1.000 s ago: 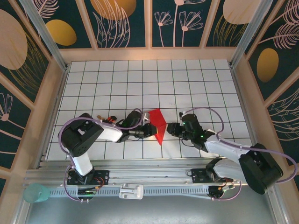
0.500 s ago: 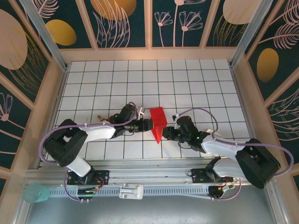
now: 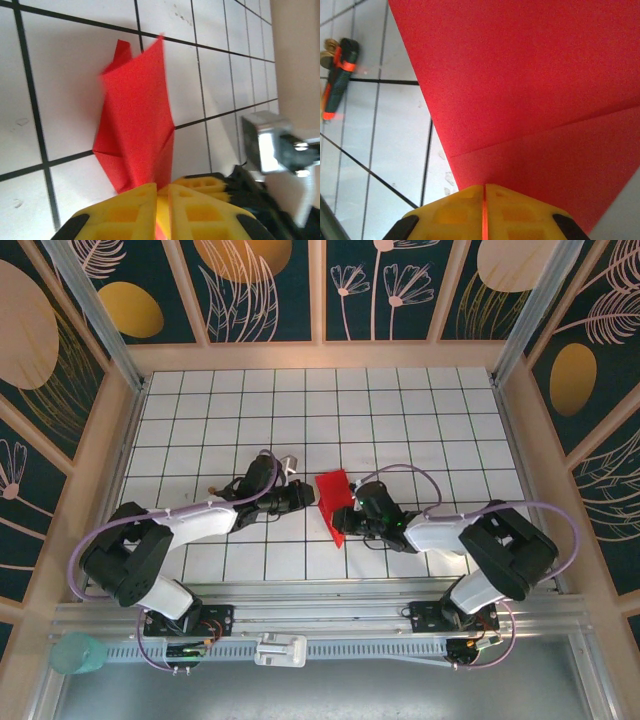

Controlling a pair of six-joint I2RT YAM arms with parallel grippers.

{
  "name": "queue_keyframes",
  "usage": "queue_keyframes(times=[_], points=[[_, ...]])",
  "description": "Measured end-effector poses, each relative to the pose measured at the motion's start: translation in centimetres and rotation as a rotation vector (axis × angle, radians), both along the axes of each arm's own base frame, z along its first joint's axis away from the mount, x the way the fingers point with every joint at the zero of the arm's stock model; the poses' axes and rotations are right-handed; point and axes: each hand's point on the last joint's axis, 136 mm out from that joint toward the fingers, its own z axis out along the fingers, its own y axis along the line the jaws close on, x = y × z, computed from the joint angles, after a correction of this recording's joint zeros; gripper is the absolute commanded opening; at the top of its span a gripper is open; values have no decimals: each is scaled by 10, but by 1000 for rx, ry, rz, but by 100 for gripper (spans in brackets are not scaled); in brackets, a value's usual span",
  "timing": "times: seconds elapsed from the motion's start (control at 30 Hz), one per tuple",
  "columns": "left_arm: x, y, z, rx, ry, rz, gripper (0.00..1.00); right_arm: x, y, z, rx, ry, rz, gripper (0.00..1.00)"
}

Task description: Fold a paper plane with a square sheet of paper (pick it up from the middle)

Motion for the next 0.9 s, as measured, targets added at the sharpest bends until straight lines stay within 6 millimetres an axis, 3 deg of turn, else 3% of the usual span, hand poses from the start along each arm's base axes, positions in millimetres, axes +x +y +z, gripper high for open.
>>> queue_keyframes(times=[0.13,0.47,0.6,0.73,0.83,0.9], points=[[0,-9,-1,-39,23,-19,13,-1,1,-10,-12,16,-2,8],[15,-31,-52,11,130,-67,12,1,6,-8,14,24,-40,12],[21,-38,-63,44,127,-115,12,0,3,13,40,-16,-40,23],[25,-48,-69,73,97,-202,12,7,-7,54,102,-103,-47,30],[25,-54,-67,81,61,-280,12,24,-33,72,130,-139,-101,36],[25,-58,-66,88,38,-327,12,35,-57,68,125,-128,-153,39]])
